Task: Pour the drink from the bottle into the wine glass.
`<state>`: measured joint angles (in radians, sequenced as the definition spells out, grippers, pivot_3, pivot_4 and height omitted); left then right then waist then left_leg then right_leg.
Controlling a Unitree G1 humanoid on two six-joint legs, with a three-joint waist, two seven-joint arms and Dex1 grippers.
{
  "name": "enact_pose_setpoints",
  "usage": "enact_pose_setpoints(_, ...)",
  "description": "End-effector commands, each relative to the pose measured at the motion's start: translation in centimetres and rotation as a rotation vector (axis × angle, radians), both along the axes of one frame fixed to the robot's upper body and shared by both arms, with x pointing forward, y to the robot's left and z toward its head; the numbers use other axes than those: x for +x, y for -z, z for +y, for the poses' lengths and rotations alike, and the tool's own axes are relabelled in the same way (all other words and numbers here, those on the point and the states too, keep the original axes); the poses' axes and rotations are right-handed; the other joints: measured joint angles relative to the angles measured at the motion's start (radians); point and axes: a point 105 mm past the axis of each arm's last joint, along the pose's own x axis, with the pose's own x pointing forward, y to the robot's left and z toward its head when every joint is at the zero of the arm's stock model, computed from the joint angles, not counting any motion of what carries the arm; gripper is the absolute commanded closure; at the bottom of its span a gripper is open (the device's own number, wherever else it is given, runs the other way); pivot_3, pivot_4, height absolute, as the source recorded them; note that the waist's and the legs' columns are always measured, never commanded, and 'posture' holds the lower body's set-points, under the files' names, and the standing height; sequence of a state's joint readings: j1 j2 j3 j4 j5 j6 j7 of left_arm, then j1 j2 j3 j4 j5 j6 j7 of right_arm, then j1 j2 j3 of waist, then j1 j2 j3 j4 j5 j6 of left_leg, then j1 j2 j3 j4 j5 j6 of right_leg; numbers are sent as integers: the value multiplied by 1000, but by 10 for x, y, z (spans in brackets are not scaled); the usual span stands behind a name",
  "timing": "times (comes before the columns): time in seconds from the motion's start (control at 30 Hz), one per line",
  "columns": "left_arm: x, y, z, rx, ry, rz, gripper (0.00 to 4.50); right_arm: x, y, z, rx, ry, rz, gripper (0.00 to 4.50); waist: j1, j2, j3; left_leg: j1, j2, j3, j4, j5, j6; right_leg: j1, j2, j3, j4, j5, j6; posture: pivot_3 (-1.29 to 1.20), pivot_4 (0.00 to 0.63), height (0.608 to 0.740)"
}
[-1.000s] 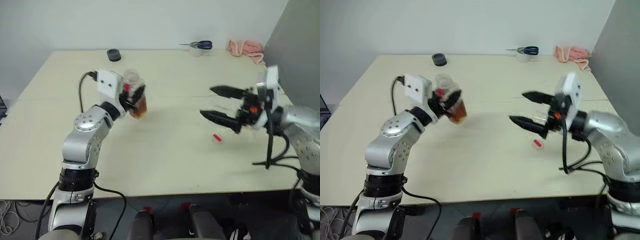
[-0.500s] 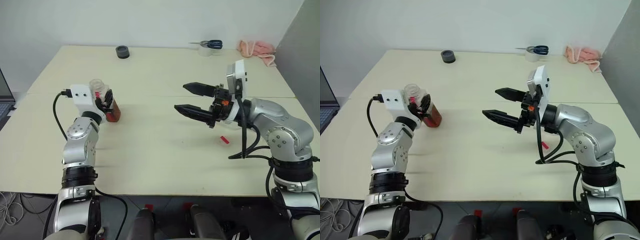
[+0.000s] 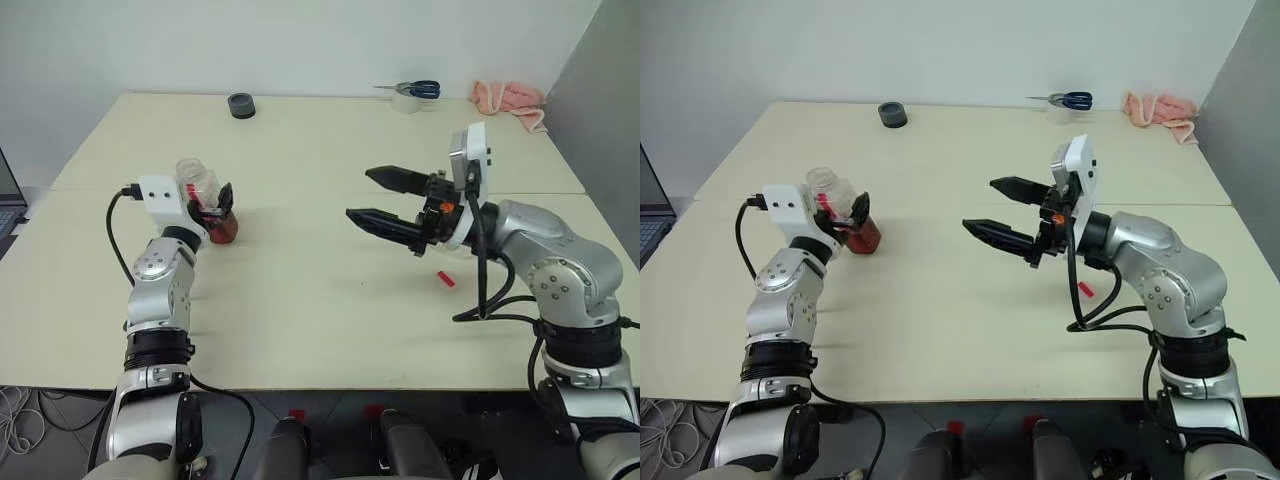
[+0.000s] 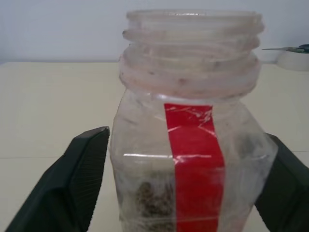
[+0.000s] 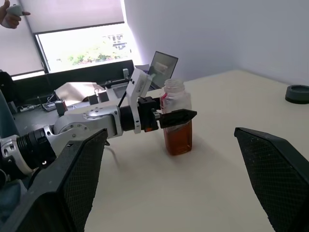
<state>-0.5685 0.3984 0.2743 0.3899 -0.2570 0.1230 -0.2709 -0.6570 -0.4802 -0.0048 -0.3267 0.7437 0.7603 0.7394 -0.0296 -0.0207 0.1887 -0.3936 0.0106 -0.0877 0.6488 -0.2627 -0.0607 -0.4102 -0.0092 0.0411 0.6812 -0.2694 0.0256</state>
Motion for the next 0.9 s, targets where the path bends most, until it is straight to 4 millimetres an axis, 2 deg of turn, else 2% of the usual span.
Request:
enact_pose_setpoints(0.03, -9, -4, 1, -15, -15, -24, 9, -4, -6, -2, 0, 7, -51, 0, 0, 0, 0, 0, 0, 0, 0, 0, 0, 0, 0, 0, 0, 0, 0, 0, 150, 740)
enact_pose_setpoints(0.3, -52, 35, -10, -32, -48, 93, 9, -1, 7, -13, -48, 90, -57, 0, -1, 0, 0, 0, 1, 0, 0, 0, 0, 0, 0, 0, 0, 0, 0, 0, 150, 740)
enact_pose_setpoints(0.43, -86, 45, -29, 27, -24, 151, 9, 13, 21, -47, -257, 238, -102, 0, 0, 0, 0, 0, 1, 1, 0, 0, 0, 0, -2, 1, 0, 0, 0, 0, 150, 740)
enact_pose_setpoints(0.47, -90, 44, -38, 53, 15, 157, 9, 19, 25, -58, -326, 277, -115, 0, 1, 0, 0, 0, 0, 1, 0, 0, 0, 0, -3, 1, 0, 0, 1, 0, 150, 740)
enact_pose_setpoints(0.57, -98, 22, -96, 129, 346, 128, 9, 47, 31, -103, -617, 419, -198, 0, 5, 0, 0, 2, -1, 0, 2, 0, 0, 2, -1, 0, -1, 0, 2, 0, 150, 740)
enact_pose_setpoints(0.63, -106, 11, -123, 165, 525, 117, 9, 60, 31, -123, -743, 465, -242, 0, 5, 0, 0, 3, -1, 1, 1, 0, 1, 3, 0, 1, -2, 0, 2, 0, 150, 740)
enact_pose_setpoints(0.77, -126, -2, -157, 258, 819, 133, 9, 73, 33, -145, -888, 487, -235, 0, -12, 0, 0, 9, 1, 6, -4, 0, 1, 4, 1, 5, -2, 0, 2, 0, 150, 740)
enact_pose_setpoints(0.9, -137, -12, -170, 313, 958, 147, 9, 73, 38, -160, -1029, 447, -200, 0, -19, 1, 0, 10, 3, 7, -5, 0, 1, 4, 3, 6, -1, -1, 0, 0, 150, 740)
